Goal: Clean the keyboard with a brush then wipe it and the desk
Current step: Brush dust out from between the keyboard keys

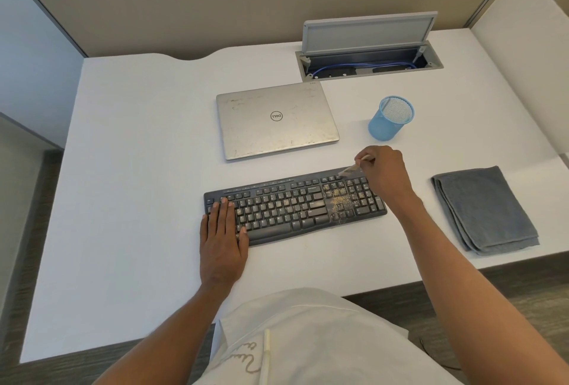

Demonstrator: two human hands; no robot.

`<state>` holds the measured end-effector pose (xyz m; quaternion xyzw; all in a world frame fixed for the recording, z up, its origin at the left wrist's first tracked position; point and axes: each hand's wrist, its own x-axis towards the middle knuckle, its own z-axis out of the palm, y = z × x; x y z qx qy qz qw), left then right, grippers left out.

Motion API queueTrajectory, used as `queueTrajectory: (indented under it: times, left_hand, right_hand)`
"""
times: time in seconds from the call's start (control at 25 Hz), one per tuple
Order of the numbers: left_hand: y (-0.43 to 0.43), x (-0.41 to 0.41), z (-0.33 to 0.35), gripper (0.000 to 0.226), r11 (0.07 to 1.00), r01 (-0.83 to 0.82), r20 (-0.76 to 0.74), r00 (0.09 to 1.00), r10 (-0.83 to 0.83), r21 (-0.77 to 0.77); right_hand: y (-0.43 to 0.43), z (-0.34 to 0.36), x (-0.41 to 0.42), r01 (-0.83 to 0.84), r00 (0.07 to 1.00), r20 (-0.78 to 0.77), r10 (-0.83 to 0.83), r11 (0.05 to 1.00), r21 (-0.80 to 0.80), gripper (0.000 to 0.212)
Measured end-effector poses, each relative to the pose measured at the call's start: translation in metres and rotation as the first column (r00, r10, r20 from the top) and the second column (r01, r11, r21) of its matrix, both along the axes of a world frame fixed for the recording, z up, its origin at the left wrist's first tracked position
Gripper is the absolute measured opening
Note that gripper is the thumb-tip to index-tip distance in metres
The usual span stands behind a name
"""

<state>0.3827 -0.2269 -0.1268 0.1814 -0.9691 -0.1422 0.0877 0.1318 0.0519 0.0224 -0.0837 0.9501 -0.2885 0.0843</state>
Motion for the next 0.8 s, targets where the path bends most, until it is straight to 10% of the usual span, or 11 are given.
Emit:
queueTrajectory:
  times: [0.8]
  left_hand:
    - [0.0, 0.0, 0.0, 0.063, 1.0, -0.011, 0.03, 0.999, 0.011, 0.001]
  right_hand:
    - [-0.003, -0.005, 0.001, 0.027, 1.0, -0.004, -0.027, 0.989, 0.145, 0.015]
